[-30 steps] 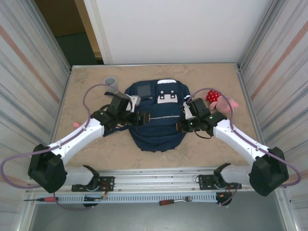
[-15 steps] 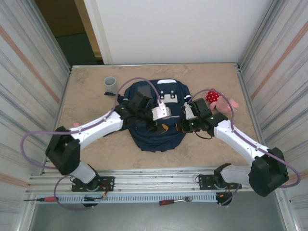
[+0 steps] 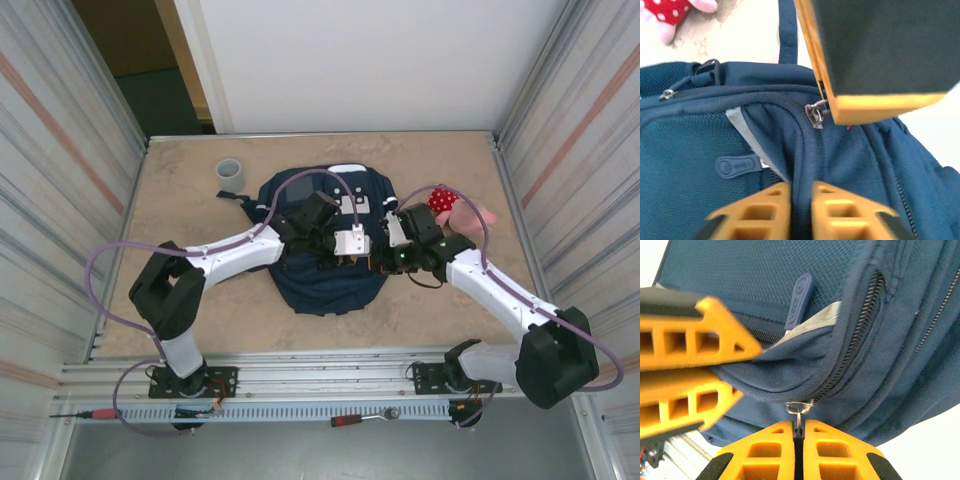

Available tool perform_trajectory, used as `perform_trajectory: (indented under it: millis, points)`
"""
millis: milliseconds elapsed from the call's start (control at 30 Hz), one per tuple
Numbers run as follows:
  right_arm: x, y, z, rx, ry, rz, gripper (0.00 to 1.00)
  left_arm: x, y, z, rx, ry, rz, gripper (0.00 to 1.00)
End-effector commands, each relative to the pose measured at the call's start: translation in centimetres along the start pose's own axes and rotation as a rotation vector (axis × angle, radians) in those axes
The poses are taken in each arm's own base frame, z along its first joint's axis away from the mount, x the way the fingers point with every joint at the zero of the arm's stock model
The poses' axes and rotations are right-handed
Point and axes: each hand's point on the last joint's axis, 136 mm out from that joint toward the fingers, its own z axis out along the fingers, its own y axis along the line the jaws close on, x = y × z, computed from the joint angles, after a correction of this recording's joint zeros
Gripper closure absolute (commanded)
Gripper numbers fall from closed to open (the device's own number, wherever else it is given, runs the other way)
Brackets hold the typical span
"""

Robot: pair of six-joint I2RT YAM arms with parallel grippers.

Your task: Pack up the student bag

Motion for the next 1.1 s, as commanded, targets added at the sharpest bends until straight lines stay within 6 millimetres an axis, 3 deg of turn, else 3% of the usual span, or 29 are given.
perform_trajectory:
  millis: [0, 167, 267, 600, 767, 900, 1067]
  points:
    - [-0.6, -1.0, -0.8, 0.002, -0.03, 0.018, 1.0, 1.7, -0.6, -0.8, -0.012, 0.054, 0.031, 1.0]
    - [-1.7, -5.3, -0.9, 0.1, -0.051, 0.107, 1.0, 2.8, -2.0, -2.5, -0.017, 0.049, 0.056, 1.0]
    - [-2.8, -6.8, -0.9, 0.132, -0.069, 0.128, 1.0, 3.0, -2.5, -3.1, -0.001, 0.044, 0.053, 1.0]
    - [-7.5, -7.8, -1.0, 0.156, -0.129, 0.09, 1.0, 1.5, -4.9, -4.1, 0.116, -0.047, 0.107, 1.0]
    - [-8.5, -6.9, 0.3, 0.074, -0.123, 0.072, 1.0, 0.4, -6.4, -4.6, 0.183, -0.118, 0.151, 1.0]
    - [-9.1, -6.4, 0.8, 0.03, -0.16, 0.186, 1.0, 0.0, -6.8, -4.1, 0.217, -0.132, 0.183, 1.0]
    - [-9.3, -8.3, 0.9, 0.082, -0.226, 0.287, 1.0, -0.6, -7.2, -3.5, 0.26, -0.147, 0.204, 1.0]
